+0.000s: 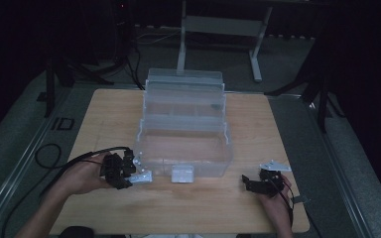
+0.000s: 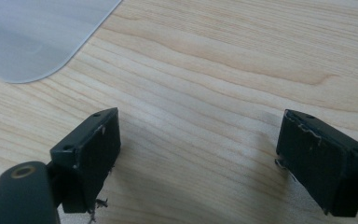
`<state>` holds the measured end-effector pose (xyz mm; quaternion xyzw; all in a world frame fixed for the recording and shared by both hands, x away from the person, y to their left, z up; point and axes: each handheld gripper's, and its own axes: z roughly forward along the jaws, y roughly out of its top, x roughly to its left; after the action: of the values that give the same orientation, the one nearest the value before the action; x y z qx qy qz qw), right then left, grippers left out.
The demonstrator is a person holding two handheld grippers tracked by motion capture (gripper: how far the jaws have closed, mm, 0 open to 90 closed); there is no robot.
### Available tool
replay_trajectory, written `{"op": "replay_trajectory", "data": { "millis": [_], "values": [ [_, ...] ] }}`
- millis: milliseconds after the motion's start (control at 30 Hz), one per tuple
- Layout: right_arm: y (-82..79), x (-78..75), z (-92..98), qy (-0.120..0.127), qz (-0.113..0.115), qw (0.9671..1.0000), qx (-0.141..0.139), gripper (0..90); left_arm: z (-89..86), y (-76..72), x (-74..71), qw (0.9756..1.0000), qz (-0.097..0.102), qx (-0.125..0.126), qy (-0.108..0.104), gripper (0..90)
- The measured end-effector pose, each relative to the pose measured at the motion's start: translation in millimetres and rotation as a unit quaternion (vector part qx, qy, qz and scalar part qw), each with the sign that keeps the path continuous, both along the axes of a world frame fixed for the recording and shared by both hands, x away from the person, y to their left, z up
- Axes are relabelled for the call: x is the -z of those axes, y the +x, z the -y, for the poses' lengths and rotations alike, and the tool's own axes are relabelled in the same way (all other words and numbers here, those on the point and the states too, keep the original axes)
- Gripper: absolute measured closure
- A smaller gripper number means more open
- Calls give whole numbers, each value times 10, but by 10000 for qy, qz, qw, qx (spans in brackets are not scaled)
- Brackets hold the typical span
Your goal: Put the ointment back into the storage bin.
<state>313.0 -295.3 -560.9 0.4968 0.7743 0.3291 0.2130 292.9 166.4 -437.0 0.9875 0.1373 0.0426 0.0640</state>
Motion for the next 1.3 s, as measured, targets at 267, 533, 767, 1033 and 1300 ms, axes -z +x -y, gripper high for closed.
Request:
{"op": "replay_trajectory", "data": {
  "millis": [267, 533, 767, 1033, 1300],
  "values": [
    [0, 0, 1, -3, 0, 10000, -3, 133, -48, 24, -122, 9999, 126, 27, -101, 704],
    [0, 0, 1, -3, 1, 10000, -3, 133, -70, 77, -225, 9996, 246, -15, -111, 705],
    [0, 0, 1, -4, 0, 10000, -3, 133, -70, 124, -310, 9994, 334, -1, -77, 705],
    [0, -1, -1, 7, -5, 10000, 7, 133, -44, 185, -392, 9992, 390, 47, -89, 705],
    [0, 0, -1, 5, -1, 10000, 5, 133, -35, 276, -456, 9989, 445, 78, -94, 704]
  ]
}}
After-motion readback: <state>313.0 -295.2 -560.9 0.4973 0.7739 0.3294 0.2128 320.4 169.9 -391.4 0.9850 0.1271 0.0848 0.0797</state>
